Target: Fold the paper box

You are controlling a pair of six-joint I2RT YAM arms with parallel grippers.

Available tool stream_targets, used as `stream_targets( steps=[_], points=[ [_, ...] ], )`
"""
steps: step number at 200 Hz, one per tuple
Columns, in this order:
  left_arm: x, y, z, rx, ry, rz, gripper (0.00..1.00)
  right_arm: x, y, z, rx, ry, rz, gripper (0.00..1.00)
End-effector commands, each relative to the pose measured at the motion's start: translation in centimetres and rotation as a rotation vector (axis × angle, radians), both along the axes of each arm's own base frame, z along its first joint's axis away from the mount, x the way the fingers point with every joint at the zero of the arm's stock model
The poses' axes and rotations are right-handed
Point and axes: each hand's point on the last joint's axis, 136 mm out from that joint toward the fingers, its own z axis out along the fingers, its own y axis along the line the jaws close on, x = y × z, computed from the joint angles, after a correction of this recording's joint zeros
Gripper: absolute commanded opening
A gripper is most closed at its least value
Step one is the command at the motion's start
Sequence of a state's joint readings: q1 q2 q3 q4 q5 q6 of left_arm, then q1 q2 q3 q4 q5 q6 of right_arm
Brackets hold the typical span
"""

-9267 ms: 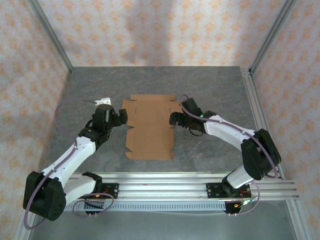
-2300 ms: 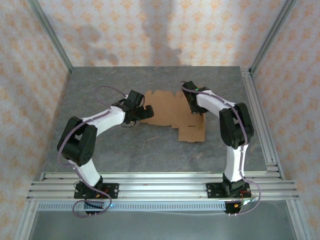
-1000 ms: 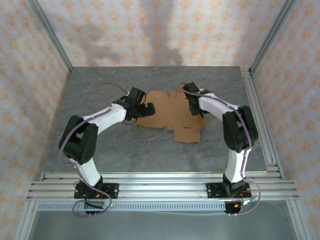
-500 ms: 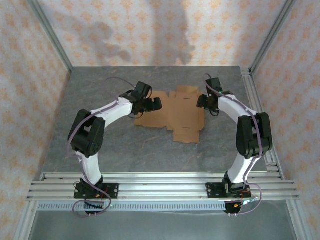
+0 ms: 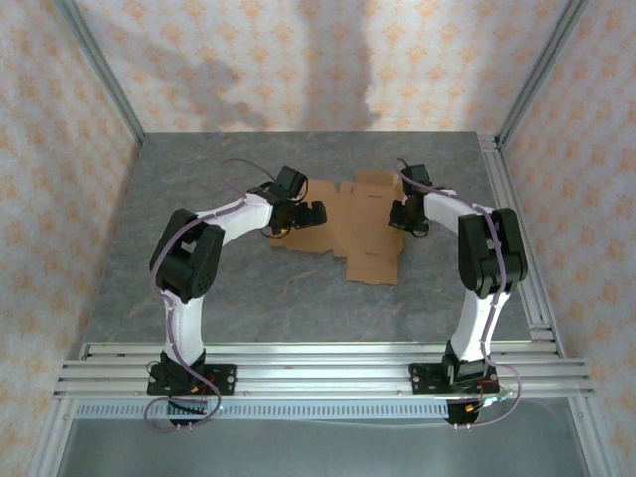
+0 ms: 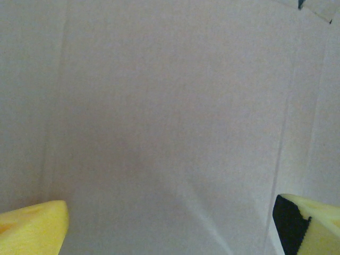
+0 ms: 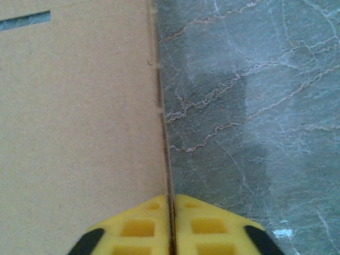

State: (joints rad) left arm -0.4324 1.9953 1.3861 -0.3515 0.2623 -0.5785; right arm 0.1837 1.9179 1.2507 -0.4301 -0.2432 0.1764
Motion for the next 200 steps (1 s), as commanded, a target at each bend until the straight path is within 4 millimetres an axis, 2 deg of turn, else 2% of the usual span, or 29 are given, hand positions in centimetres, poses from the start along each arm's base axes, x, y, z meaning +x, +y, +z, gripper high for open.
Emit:
stream_targets(
  steps=[1, 28, 67, 92, 110, 127, 142, 161, 183, 200],
  points=[
    [0.3, -0.1, 2.0, -0.01, -0.043, 0.006, 1.0, 0.4, -0.6, 1.3, -0.092, -0.013, 0.06, 0.03],
    [0.5, 0.4, 3.0, 0.011, -0.068, 0.012, 1.0, 0.2, -1.2, 2.1, -0.267, 0.006, 0.145, 0.01],
    [0.5, 0.7, 3.4, 0.017, -0.078, 0.022, 1.0, 0.4, -2.0, 3.1, -0.577, 0.044, 0.209, 0.01],
    [0.5, 0.9, 3.5, 0.019, -0.082, 0.024, 1.0, 0.5, -2.4, 3.8, -0.673, 0.054, 0.207, 0.01],
    [0.6, 0.5, 3.6, 0.014, -0.095, -0.004, 1.0, 0.5, -1.9, 3.9, -0.642, 0.028, 0.226, 0.0],
    [1.2, 0.1, 4.6, 0.018, -0.137, -0.075, 0.97, 0.2, -0.3, 3.6, -0.537, -0.011, 0.3, 0.0],
    [2.4, 0.5, 5.5, 0.025, -0.158, -0.112, 0.95, -0.1, 0.4, 3.6, -0.489, -0.04, 0.344, 0.0],
    [4.0, 0.1, 6.2, -0.035, -0.161, -0.193, 0.93, -0.4, 1.4, 3.3, -0.441, -0.061, 0.404, 0.01],
    [5.5, -0.9, 7.2, -0.026, -0.194, -0.339, 0.91, -0.4, 1.6, 3.0, -0.416, -0.055, 0.426, 0.02],
    [5.8, -1.8, 7.0, 0.002, -0.184, -0.471, 0.89, -0.3, 1.8, 3.0, -0.402, -0.055, 0.431, 0.02]
  ],
)
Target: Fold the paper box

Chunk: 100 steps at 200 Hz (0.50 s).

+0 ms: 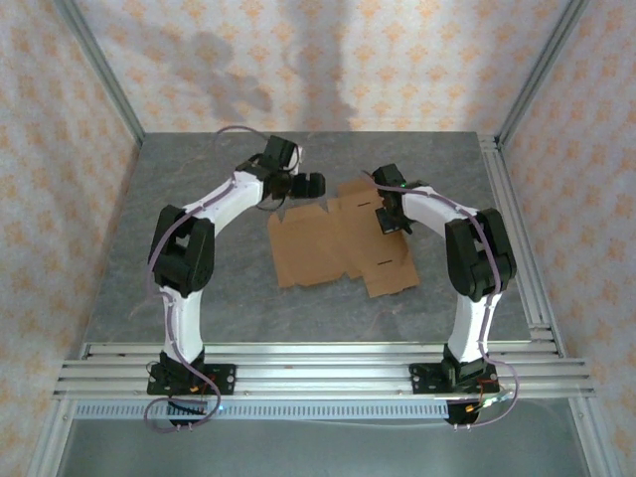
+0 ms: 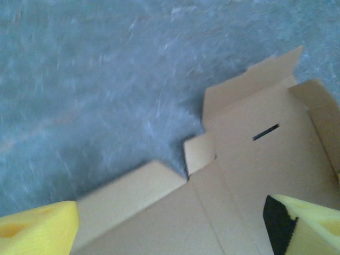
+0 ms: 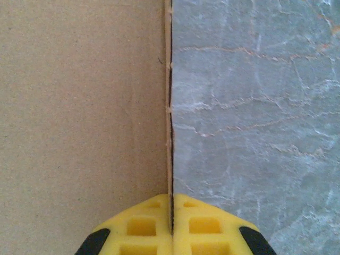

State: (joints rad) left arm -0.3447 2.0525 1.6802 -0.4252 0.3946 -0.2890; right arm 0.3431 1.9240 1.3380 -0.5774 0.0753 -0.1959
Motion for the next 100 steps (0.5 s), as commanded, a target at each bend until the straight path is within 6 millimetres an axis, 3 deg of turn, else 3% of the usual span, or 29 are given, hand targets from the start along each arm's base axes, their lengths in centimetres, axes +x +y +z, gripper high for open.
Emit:
stream_targets(
  steps=[1, 49, 100],
  points=[
    [-0.7, -1.6, -0.7, 0.059, 0.019, -0.25, 0.89, 0.6, 0.5, 1.1, 0.044, -0.028, 0.042, 0.02],
    [-0.9, -3.3, -2.3, 0.1, 0.052, -0.498, 0.82, 0.8, 1.1, 1.5, 0.1, -0.031, 0.052, 0.02],
    [0.1, -3.9, -6.0, 0.107, 0.148, -0.549, 0.78, 0.8, 1.6, 1.8, 0.137, -0.023, 0.057, 0.01]
  ],
)
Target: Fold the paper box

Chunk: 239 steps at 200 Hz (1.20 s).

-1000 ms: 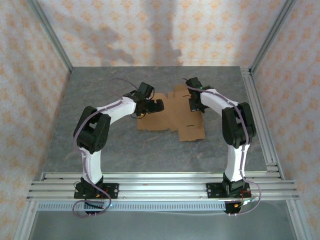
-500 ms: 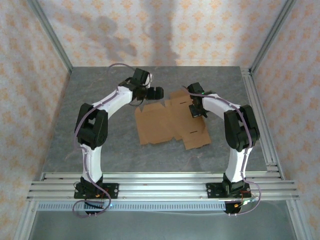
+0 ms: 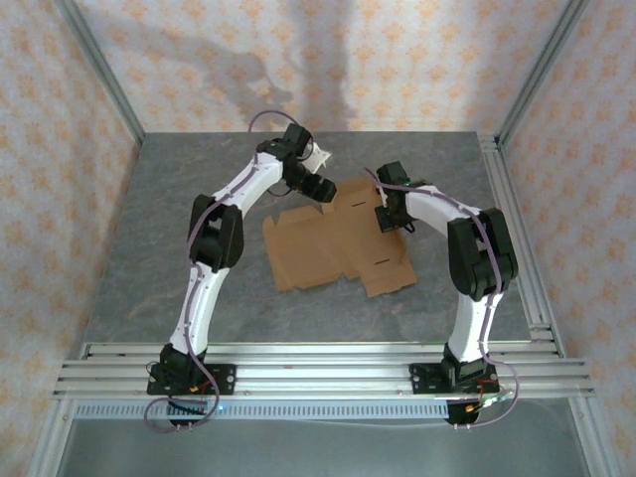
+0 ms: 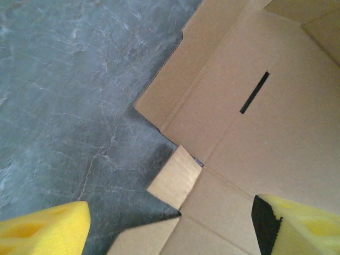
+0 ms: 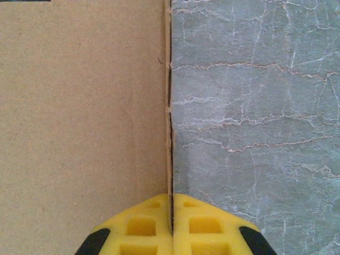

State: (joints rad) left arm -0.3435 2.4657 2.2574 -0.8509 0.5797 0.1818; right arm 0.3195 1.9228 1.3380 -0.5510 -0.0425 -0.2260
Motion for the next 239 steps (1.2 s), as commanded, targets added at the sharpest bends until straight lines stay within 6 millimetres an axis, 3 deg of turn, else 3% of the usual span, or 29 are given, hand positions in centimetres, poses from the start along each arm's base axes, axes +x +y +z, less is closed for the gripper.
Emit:
stream_targets(
  steps=[1, 32, 60, 118, 171, 196, 239],
  points=[
    [-1.5, -0.2, -0.9, 0.005, 0.075, -0.07, 0.78, 0.5, 0.5, 1.9, 0.036, -0.035, 0.012, 0.01],
    [-1.5, -1.1, -1.8, -0.041, 0.105, -0.09, 0.74, 0.6, 0.5, 2.1, 0.043, -0.037, 0.006, 0.02],
    [-2.4, -2.1, -1.3, -0.09, 0.14, -0.12, 0.63, 0.7, 0.5, 1.9, 0.04, -0.032, 0.001, 0.01],
    [-4.5, -2.5, -0.2, 0.026, 0.069, -0.182, 0.54, 1.2, 0.6, 1.5, 0.047, -0.029, -0.042, 0.01],
    [-5.2, -2.6, 0.1, 0.083, 0.013, -0.183, 0.52, 0.9, 0.2, 0.8, 0.037, -0.014, -0.068, 0.0],
    [-5.8, -3.1, -0.6, 0.08, 0.035, -0.186, 0.52, 0.8, 0.1, 0.6, 0.033, -0.009, -0.077, 0.0],
    [-6.2, -2.9, -4.3, 0.093, 0.125, -0.138, 0.49, 0.8, 0.2, 0.6, 0.039, -0.006, -0.082, 0.0]
  ],
)
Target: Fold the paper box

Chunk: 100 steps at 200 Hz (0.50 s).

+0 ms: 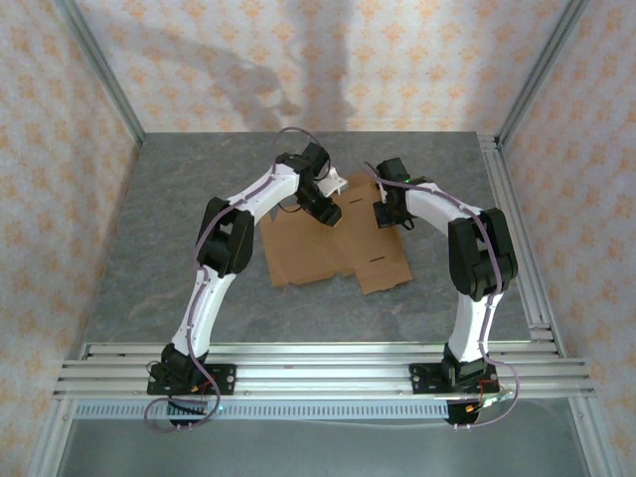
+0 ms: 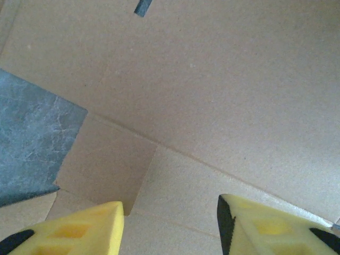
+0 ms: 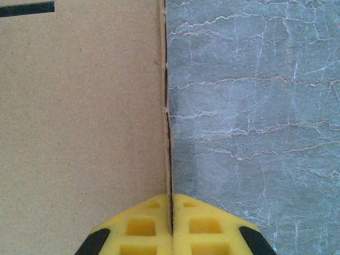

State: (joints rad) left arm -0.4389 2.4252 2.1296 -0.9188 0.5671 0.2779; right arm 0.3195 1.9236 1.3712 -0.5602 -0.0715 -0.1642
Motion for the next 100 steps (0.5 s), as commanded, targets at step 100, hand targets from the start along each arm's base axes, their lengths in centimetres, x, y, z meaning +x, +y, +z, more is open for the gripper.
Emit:
stream_targets(
  steps=[100],
  points=[
    [2.1, 0.1, -1.8, 0.0, -0.007, 0.166, 0.51, 0.1, -0.2, 0.3, 0.015, -0.009, -0.037, 0.01]
  ],
)
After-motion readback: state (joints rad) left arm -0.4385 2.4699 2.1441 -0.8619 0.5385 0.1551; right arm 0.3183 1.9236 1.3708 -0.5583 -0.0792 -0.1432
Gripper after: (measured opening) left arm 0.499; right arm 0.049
